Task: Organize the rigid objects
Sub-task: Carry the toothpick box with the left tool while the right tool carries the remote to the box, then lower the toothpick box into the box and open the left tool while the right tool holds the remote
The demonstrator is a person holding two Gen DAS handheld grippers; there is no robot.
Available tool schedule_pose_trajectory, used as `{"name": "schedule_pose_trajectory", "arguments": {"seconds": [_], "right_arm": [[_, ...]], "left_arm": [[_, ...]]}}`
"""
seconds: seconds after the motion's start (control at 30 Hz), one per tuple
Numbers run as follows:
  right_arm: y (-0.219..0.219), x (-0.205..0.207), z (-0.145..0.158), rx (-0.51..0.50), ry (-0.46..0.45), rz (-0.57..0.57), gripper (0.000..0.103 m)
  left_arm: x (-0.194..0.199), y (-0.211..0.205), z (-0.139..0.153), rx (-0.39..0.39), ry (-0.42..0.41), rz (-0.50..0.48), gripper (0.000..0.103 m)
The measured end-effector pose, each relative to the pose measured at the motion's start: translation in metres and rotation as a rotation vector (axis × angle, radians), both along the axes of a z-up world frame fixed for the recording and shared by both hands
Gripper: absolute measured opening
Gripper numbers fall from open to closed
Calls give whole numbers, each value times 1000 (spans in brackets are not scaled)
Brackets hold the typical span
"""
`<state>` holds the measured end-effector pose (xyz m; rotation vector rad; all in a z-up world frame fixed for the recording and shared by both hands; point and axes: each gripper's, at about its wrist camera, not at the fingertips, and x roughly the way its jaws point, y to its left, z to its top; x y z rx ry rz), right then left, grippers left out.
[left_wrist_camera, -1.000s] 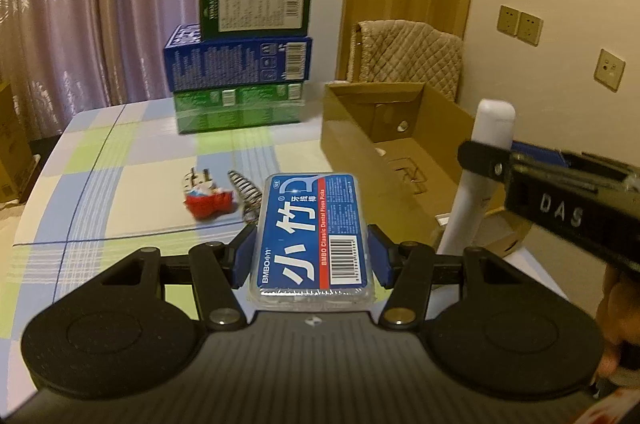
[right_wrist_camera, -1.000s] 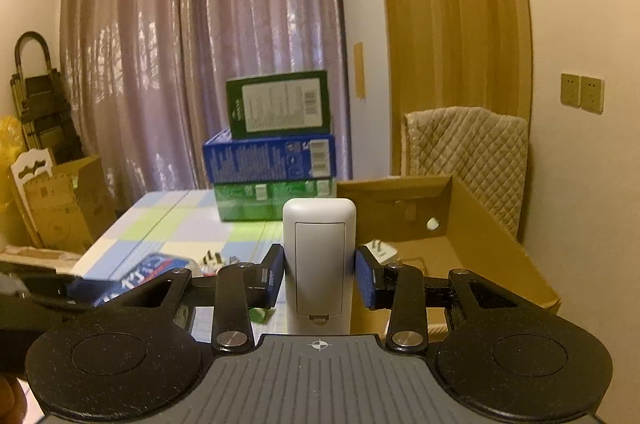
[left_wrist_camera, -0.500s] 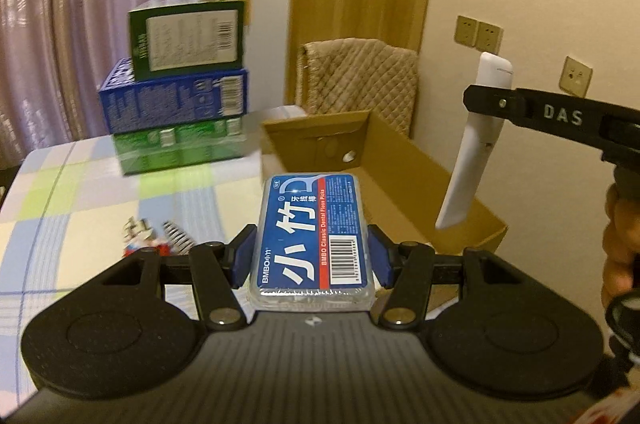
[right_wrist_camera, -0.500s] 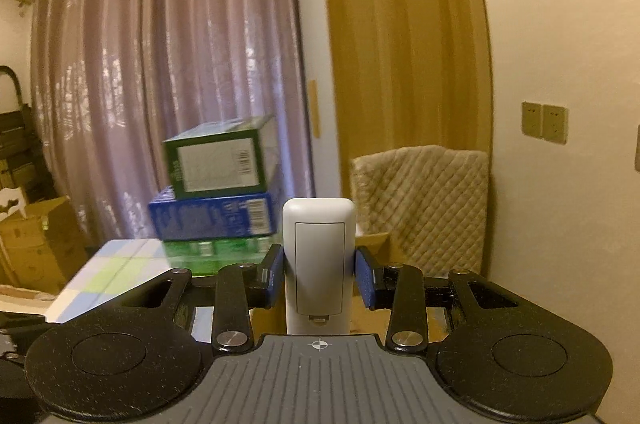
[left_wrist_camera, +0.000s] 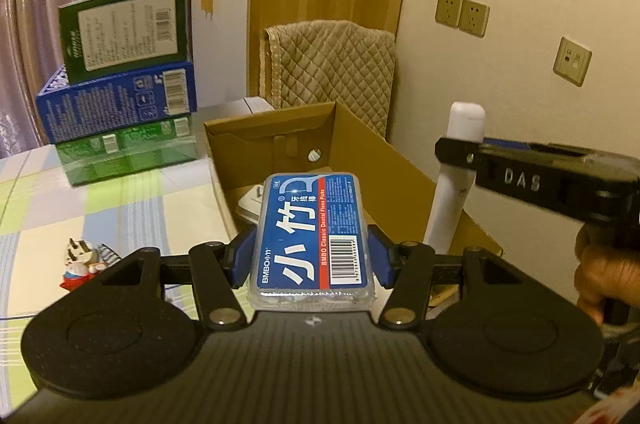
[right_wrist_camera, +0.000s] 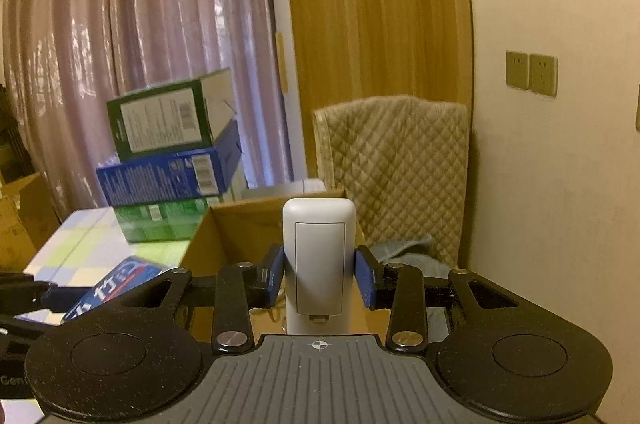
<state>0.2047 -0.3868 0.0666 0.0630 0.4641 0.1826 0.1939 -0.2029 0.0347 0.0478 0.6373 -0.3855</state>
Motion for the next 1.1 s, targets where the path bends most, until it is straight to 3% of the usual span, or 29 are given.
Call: {"name": "schedule_pose_trajectory", "arguments": {"seconds": [0.4,1.1], "right_arm": [[-1,11,-31,-21,73,14,35],[1,12,-43,-39,108,17,35]], "left_arm": [[16,-12,-28,14,60,-3,53],[21,-5,-26,-23,67,27,52]]}}
